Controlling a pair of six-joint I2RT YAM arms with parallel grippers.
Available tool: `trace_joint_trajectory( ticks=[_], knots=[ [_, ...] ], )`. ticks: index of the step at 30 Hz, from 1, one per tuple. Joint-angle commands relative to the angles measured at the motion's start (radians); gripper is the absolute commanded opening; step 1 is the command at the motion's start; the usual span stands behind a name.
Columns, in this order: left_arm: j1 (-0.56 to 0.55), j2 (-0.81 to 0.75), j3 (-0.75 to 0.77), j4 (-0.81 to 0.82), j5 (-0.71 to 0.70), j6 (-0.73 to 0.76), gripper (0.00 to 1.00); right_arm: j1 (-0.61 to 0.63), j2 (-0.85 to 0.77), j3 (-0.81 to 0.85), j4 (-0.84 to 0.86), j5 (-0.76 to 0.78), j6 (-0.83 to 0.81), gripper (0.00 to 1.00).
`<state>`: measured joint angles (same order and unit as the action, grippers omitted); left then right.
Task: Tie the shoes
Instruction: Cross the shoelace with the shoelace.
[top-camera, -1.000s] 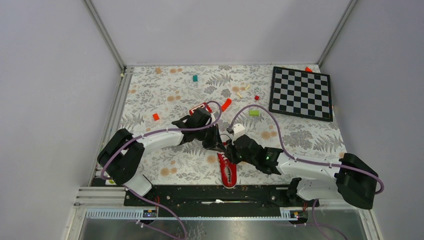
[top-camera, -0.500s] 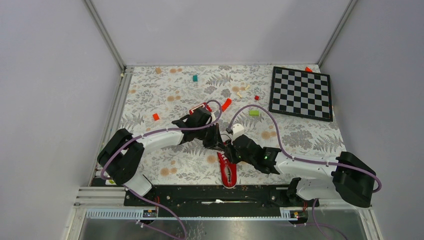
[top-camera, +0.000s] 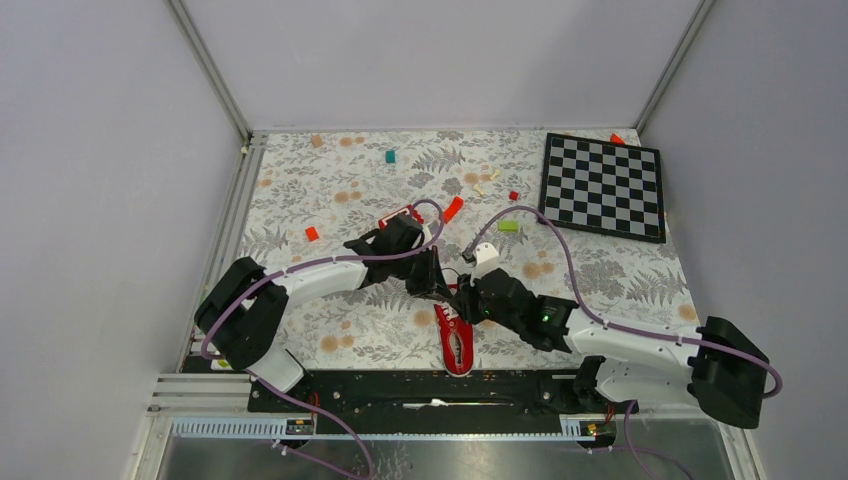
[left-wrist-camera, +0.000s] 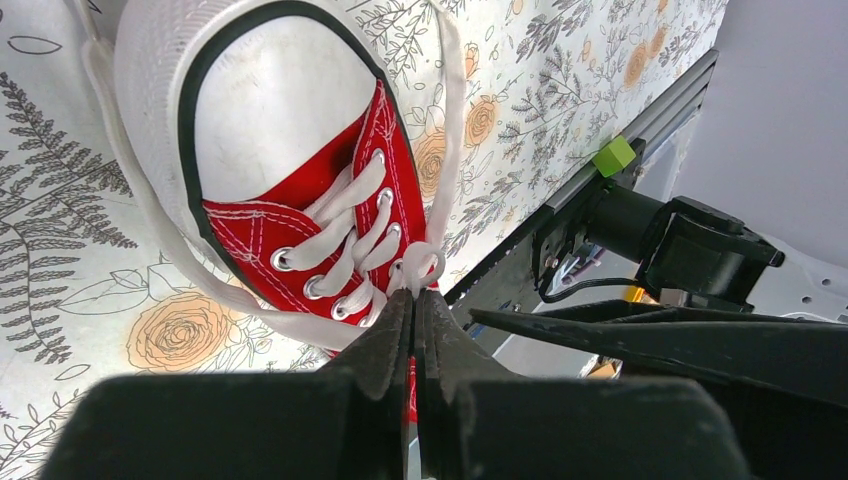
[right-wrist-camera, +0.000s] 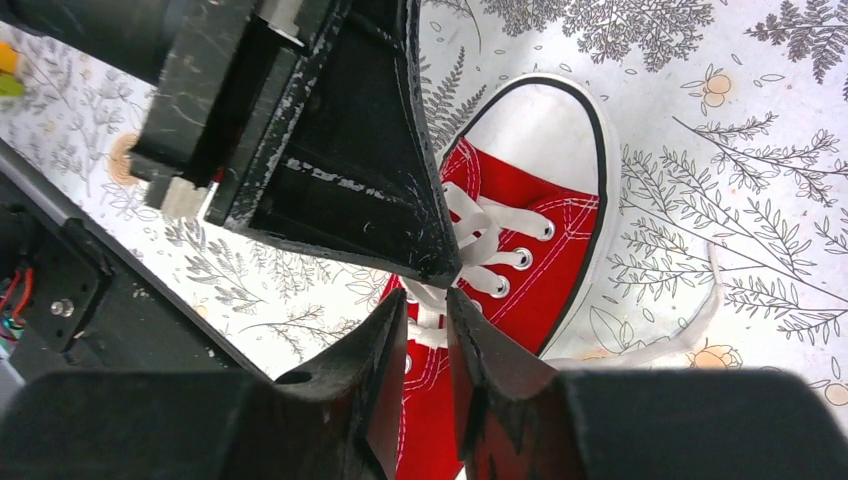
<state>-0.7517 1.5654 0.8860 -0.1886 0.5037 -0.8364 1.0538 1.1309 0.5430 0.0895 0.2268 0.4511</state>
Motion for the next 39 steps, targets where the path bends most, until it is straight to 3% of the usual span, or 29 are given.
trace_joint_trajectory(
  ticks=[1, 8, 18, 32, 36, 39],
  knots=[
    [-0.004, -0.016, 0.045, 0.025, -0.001, 0.009, 0.00, 0.005, -0.054, -0.019, 0.015, 0.032, 0.023, 0.27],
    [-0.015, 0.000, 0.058, 0.025, 0.000, 0.007, 0.00, 0.006, -0.025, -0.027, 0.030, -0.015, 0.031, 0.08],
    [-0.024, 0.014, 0.072, 0.025, -0.016, 0.002, 0.00, 0.029, -0.019, -0.045, 0.027, -0.010, 0.031, 0.07],
    [-0.026, 0.027, 0.088, 0.011, -0.024, 0.006, 0.00, 0.063, -0.061, -0.042, 0.018, 0.045, 0.004, 0.16],
    [-0.026, 0.026, 0.088, 0.011, -0.023, 0.008, 0.00, 0.076, -0.068, -0.038, -0.004, 0.083, -0.004, 0.33],
    [-0.025, 0.022, 0.086, 0.011, -0.023, 0.008, 0.00, 0.075, -0.044, -0.027, -0.008, 0.095, -0.014, 0.39]
  ],
)
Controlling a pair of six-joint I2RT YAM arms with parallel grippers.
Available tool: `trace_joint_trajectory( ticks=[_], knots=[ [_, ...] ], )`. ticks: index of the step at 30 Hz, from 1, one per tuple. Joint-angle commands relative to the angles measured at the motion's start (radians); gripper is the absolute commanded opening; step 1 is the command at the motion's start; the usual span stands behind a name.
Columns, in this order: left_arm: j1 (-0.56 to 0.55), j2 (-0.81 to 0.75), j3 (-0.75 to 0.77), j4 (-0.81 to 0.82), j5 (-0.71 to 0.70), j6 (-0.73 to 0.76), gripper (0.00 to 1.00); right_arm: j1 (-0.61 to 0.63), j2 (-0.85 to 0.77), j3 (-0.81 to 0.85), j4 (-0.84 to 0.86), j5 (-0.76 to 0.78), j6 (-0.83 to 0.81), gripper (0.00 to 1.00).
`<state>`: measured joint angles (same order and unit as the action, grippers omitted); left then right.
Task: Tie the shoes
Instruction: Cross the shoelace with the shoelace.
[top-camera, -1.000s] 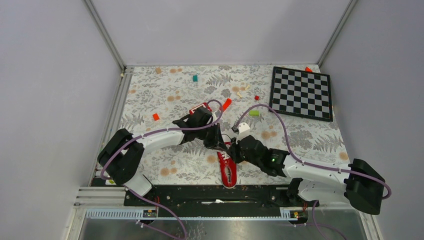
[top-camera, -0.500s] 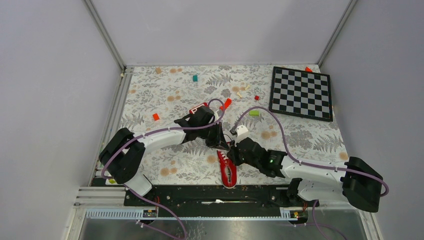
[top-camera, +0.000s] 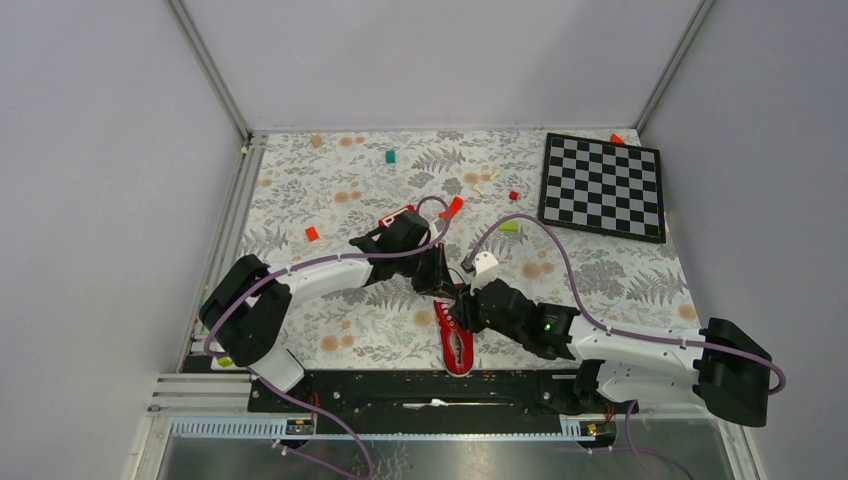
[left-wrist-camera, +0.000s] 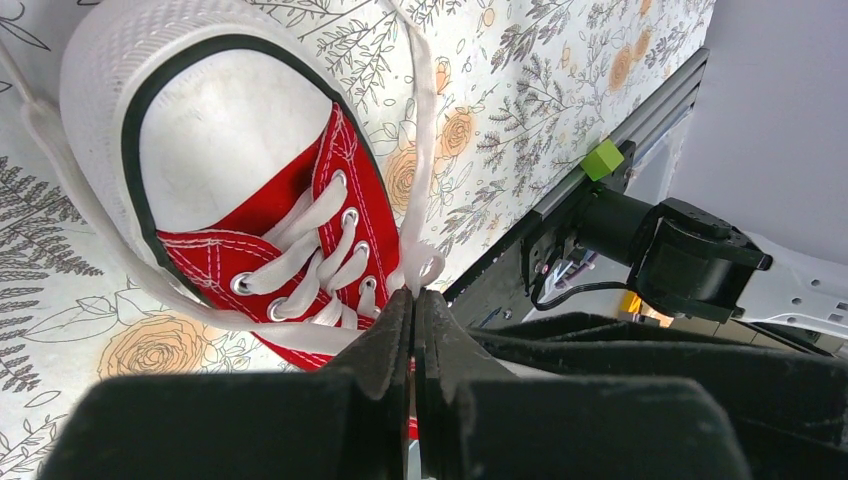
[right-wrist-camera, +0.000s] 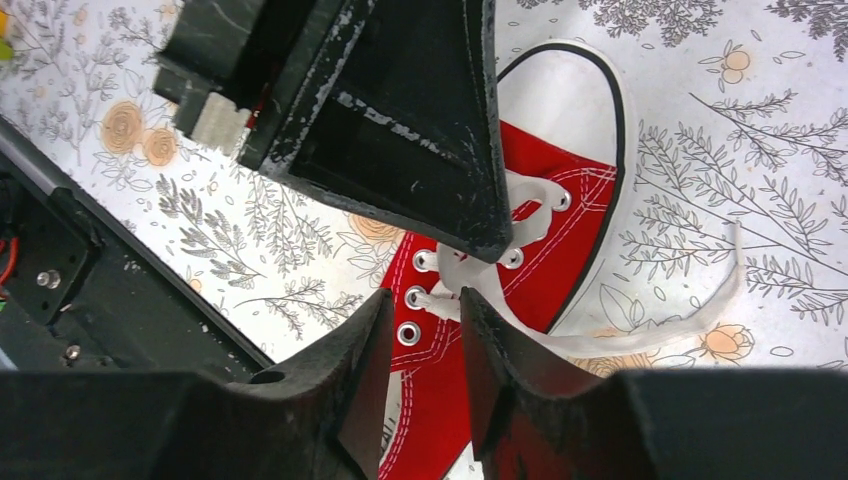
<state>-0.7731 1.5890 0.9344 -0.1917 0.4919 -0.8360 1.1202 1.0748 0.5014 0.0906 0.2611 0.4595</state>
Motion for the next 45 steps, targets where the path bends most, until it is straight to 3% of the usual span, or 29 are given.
trace_joint_trajectory(
  ticks=[1, 7, 13, 19, 32, 45],
  knots=[
    [-0.004, -0.004, 0.035, 0.015, -0.013, 0.008, 0.00, 0.009, 0.022, 0.021, -0.009, 0.061, -0.027, 0.40],
    [-0.005, -0.019, 0.024, 0.014, -0.016, 0.008, 0.00, 0.009, 0.086, 0.056, -0.006, 0.078, -0.051, 0.38],
    [-0.004, -0.022, 0.018, 0.011, -0.016, 0.011, 0.00, 0.008, 0.077, 0.043, 0.013, 0.109, -0.057, 0.10],
    [-0.005, -0.020, 0.018, 0.012, -0.012, 0.012, 0.00, 0.007, 0.060, 0.021, 0.011, 0.134, -0.037, 0.01],
    [-0.004, -0.019, 0.000, -0.005, -0.027, 0.029, 0.00, 0.008, 0.081, 0.009, -0.032, 0.159, 0.031, 0.00],
    [-0.012, -0.027, 0.060, -0.151, -0.039, 0.055, 0.00, 0.008, 0.088, -0.004, -0.031, 0.164, 0.060, 0.00]
  ],
)
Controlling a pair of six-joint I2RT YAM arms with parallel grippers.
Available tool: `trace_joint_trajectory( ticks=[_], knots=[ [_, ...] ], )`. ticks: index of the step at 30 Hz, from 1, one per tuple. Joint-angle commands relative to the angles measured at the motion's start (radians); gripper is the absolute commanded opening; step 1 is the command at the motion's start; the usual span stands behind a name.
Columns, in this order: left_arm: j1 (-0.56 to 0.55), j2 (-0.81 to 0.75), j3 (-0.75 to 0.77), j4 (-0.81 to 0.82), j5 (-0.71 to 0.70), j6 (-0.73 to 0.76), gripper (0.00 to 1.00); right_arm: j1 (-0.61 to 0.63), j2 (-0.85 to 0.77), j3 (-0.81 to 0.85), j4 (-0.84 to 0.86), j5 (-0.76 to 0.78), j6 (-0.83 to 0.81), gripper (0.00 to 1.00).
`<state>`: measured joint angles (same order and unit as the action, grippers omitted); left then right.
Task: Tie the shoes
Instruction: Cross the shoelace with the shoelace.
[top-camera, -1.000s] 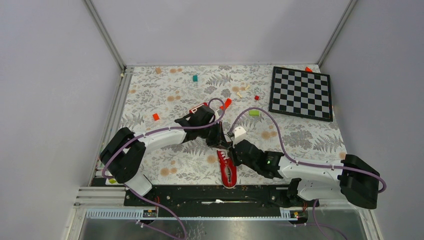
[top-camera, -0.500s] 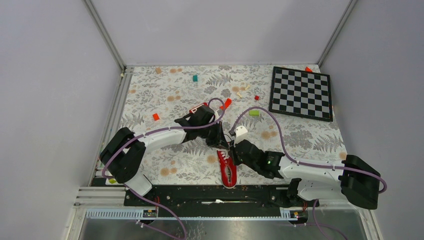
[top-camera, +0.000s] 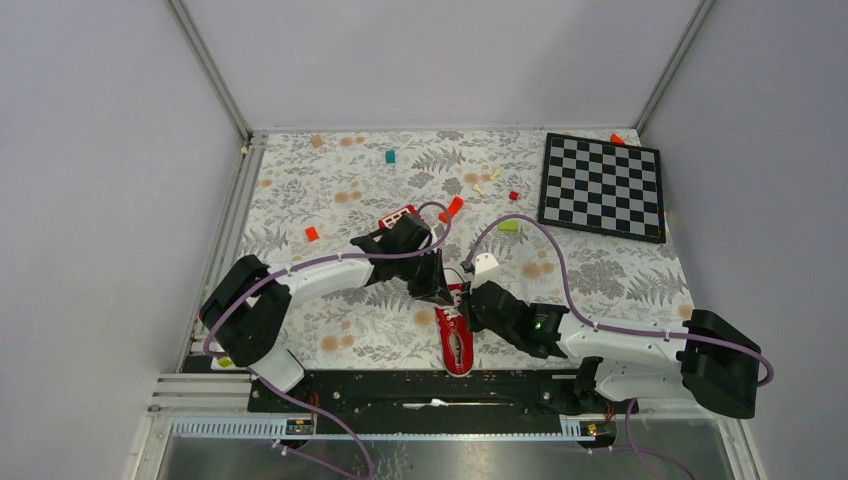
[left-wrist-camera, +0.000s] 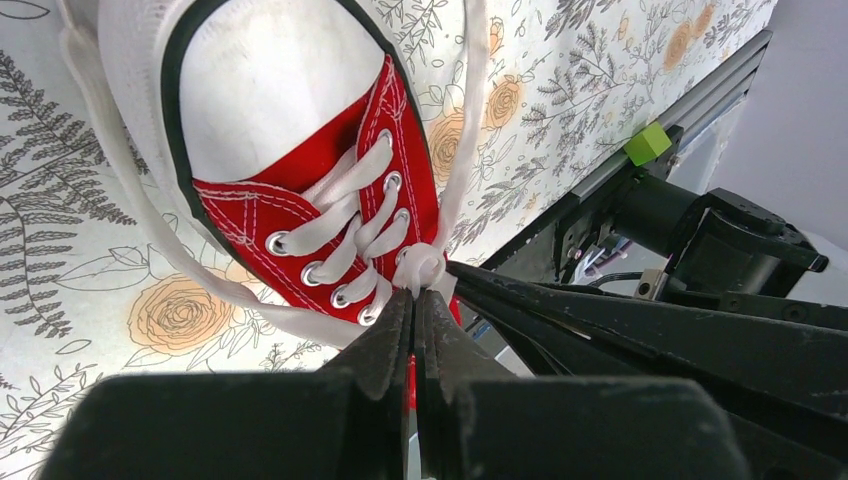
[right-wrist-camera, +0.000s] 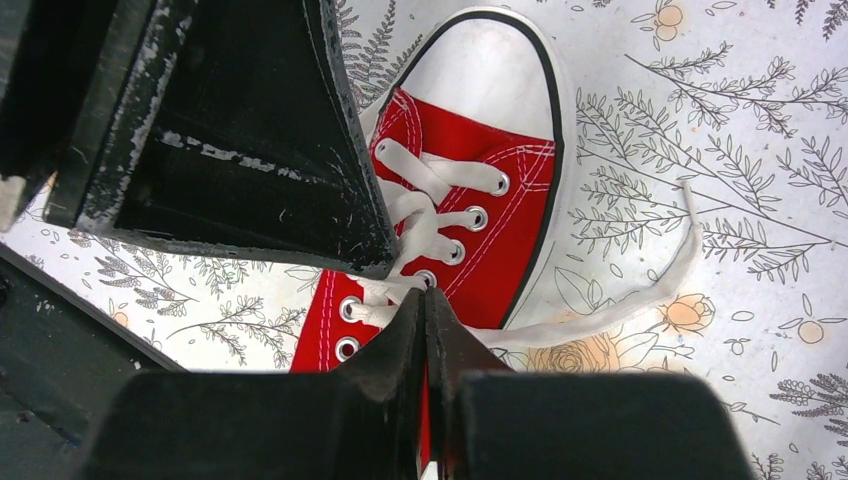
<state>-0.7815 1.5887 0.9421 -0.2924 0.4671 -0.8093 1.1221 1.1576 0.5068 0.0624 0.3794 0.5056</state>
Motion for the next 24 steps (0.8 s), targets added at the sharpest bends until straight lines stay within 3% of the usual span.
trace_joint_trajectory(
  ticks=[1, 8, 11, 17, 24],
  knots=[
    [-0.004, -0.024, 0.052, -0.051, -0.011, 0.029, 0.00, 0.006, 0.010, -0.009, -0.002, 0.046, 0.015, 0.00],
    [-0.004, -0.006, 0.043, 0.004, 0.046, -0.003, 0.00, 0.006, 0.051, -0.002, -0.002, 0.043, 0.013, 0.01],
    [-0.001, 0.010, 0.070, -0.037, 0.056, 0.019, 0.00, 0.006, 0.051, -0.008, -0.001, 0.048, 0.011, 0.09],
    [0.008, 0.034, 0.105, -0.094, 0.087, 0.051, 0.00, 0.006, 0.051, -0.008, -0.004, 0.051, 0.003, 0.13],
    [0.034, 0.057, 0.109, -0.108, 0.114, 0.070, 0.00, 0.007, -0.026, -0.021, -0.017, 0.036, 0.004, 0.29]
  ],
)
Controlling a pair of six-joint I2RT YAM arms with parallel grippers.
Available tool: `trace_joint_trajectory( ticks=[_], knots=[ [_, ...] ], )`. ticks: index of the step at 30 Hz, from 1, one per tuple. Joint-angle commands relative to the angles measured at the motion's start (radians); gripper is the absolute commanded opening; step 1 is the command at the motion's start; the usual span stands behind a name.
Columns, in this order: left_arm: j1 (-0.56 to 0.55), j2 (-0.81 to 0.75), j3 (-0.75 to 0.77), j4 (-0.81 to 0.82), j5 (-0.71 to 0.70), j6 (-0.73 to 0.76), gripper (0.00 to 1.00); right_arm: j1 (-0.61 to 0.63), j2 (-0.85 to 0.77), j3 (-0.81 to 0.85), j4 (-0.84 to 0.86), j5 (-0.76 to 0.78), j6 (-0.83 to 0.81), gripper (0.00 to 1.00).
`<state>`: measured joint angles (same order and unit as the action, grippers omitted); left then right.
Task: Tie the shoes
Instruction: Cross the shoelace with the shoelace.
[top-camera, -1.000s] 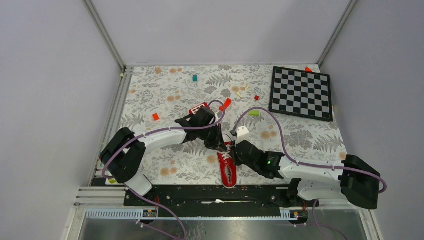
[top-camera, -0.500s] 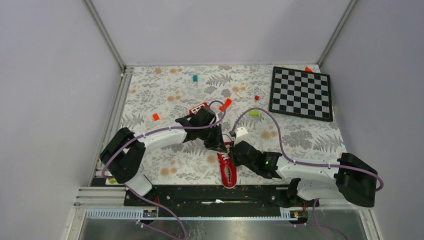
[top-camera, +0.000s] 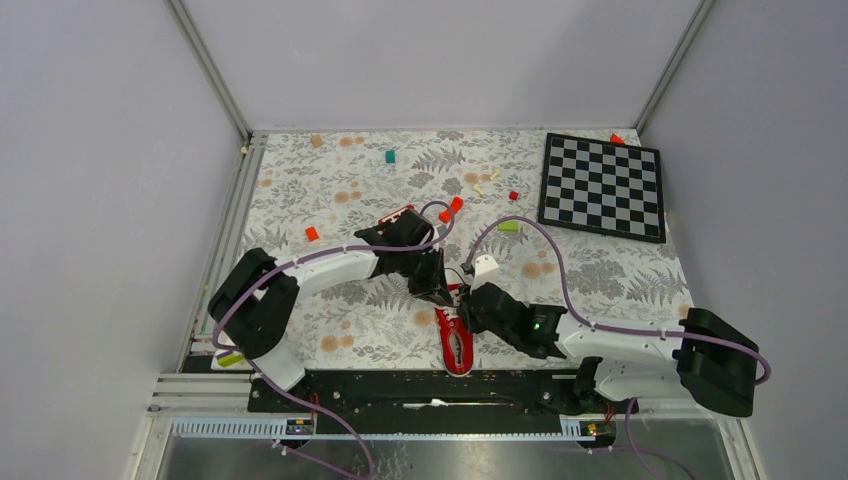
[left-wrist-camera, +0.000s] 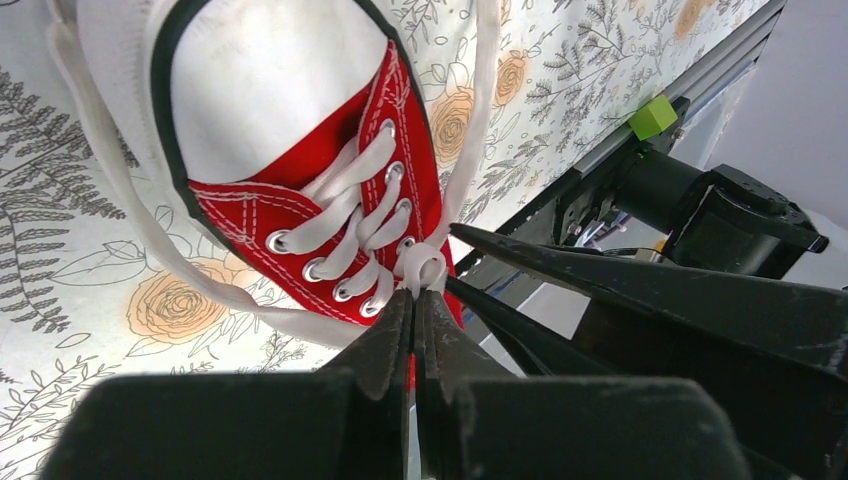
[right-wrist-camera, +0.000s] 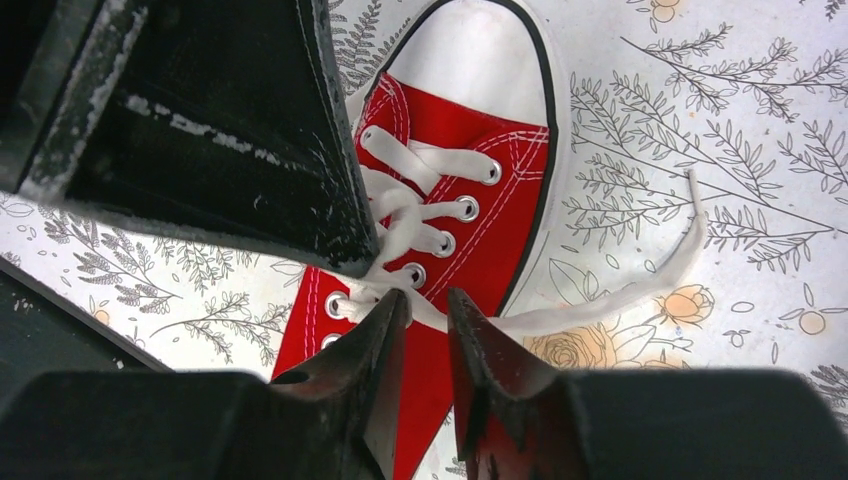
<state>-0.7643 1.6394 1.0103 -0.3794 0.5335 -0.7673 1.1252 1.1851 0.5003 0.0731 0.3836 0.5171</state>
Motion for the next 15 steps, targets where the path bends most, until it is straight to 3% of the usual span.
trace_joint_trajectory(
  ticks=[1, 11, 15],
  knots=[
    [0.023, 0.008, 0.042, -0.021, 0.050, 0.029, 0.00, 0.002, -0.067, -0.015, -0.037, 0.032, -0.008, 0.30],
    [0.039, 0.013, 0.048, -0.006, 0.073, 0.026, 0.00, 0.003, -0.200, -0.032, -0.067, -0.007, 0.011, 0.34],
    [0.039, 0.014, 0.047, -0.004, 0.074, 0.025, 0.00, 0.003, -0.198, -0.026, -0.048, -0.052, -0.009, 0.29]
  ],
)
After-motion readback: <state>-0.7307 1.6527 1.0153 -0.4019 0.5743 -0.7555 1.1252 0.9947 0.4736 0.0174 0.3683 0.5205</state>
